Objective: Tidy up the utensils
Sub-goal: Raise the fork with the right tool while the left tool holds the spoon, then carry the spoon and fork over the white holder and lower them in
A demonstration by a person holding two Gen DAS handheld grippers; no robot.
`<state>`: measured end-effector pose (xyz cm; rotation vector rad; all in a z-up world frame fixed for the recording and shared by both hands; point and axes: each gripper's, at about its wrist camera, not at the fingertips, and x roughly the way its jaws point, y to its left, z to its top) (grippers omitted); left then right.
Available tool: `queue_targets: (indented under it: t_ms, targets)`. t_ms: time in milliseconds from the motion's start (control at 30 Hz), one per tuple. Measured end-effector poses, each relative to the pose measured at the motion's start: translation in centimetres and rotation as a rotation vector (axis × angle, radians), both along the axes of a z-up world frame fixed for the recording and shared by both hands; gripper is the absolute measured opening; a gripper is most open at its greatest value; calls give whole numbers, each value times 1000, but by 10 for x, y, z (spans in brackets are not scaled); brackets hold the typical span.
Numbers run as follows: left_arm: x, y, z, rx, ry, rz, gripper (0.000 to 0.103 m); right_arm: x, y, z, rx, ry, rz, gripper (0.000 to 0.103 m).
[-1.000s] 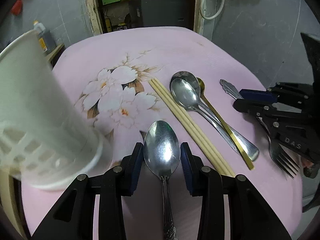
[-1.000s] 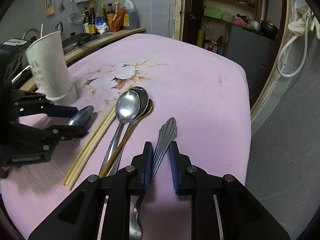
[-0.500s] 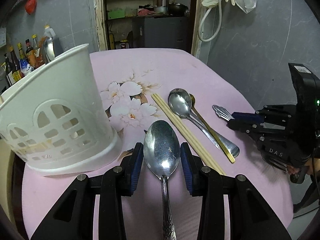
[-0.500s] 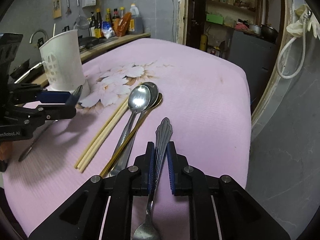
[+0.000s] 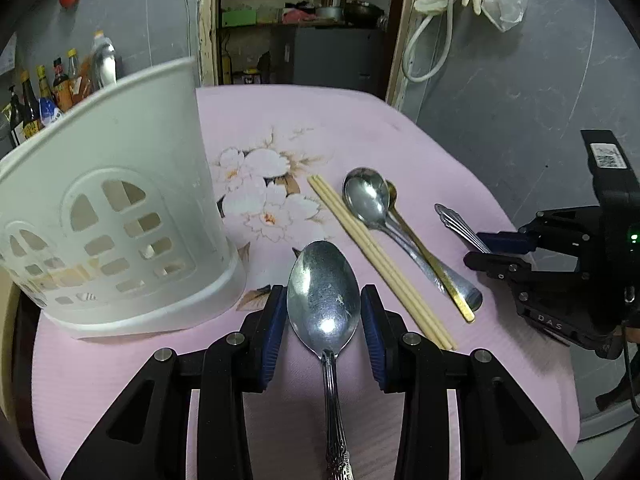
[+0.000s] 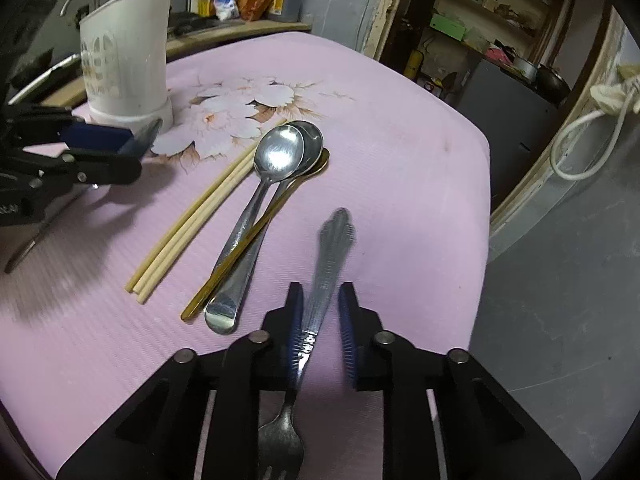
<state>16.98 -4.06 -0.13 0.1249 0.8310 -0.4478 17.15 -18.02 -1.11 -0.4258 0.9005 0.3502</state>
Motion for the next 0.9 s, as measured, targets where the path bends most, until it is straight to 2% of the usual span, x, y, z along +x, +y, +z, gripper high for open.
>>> queue_targets:
  t_ms: [67, 233, 367, 467, 667, 900]
  targets:
    - [-5, 4, 5, -18, -30, 6, 32, 0, -2, 4, 17, -7, -4, 6]
    - [-18, 16, 18, -65, -126, 41, 32, -13, -17, 11, 165, -86, -42, 6]
    - [-35, 22, 28, -76, -228, 68, 32, -33, -18, 22, 277, -221, -64, 6]
    - [-45, 26, 34, -92, -304, 92, 32, -51, -10, 34, 311, -348, -48, 6]
    - [-61, 34, 48, -135, -424, 126, 32, -67, 8, 56, 387, -517, -31, 6]
    - [-67, 46, 66, -181, -498, 171, 32, -65, 19, 73, 458, -578, -21, 6]
